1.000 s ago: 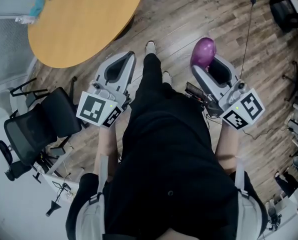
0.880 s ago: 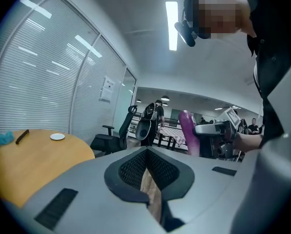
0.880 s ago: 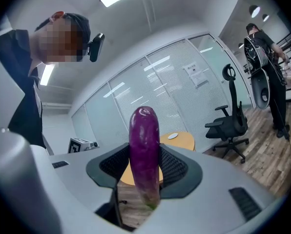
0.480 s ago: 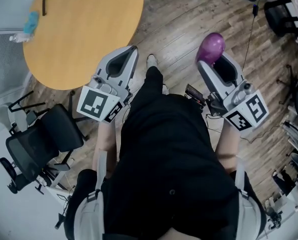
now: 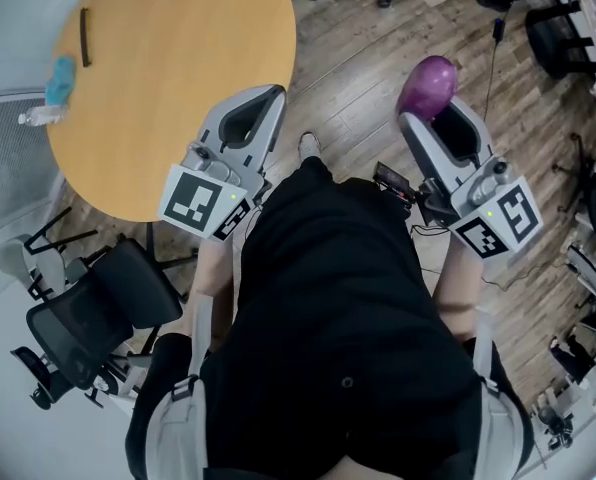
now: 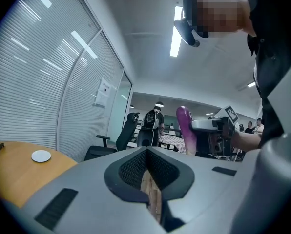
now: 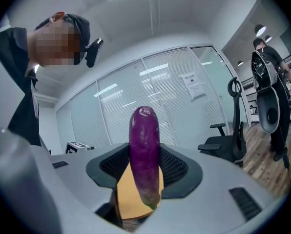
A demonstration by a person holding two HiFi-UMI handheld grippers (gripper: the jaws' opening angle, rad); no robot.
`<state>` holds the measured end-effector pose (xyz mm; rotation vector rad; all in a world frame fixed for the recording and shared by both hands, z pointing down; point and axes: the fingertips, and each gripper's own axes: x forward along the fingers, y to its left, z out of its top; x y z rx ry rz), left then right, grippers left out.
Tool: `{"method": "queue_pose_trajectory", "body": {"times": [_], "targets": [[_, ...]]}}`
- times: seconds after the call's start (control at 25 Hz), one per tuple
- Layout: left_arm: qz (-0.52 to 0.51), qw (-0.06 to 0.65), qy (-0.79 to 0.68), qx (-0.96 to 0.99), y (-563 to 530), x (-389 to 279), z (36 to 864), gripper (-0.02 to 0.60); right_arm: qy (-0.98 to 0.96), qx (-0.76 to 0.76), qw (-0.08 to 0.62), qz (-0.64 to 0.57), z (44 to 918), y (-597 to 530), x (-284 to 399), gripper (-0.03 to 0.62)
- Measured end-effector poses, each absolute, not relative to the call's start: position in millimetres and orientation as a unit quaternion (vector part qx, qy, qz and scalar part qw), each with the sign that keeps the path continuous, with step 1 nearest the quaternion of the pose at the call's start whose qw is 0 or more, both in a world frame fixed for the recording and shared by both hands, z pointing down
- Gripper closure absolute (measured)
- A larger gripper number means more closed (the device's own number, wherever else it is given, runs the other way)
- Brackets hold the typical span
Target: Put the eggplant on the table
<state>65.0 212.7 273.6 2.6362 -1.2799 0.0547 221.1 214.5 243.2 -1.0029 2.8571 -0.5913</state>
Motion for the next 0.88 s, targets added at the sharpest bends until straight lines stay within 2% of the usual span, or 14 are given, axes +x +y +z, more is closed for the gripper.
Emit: {"method": "queue_pose_trajectory", "body": {"times": [0.4, 0.88], "targets": [[0.033, 0.123, -0.38, 0.916, 148, 74, 291, 0.569, 0.909, -0.364, 0.023, -0.202, 252, 155, 226, 0.396], [0.034, 0.139, -0.413, 0.899, 70, 89, 294, 0.569, 0.916, -0.342, 0.03, -0.207, 262, 57, 251, 0.396]]}}
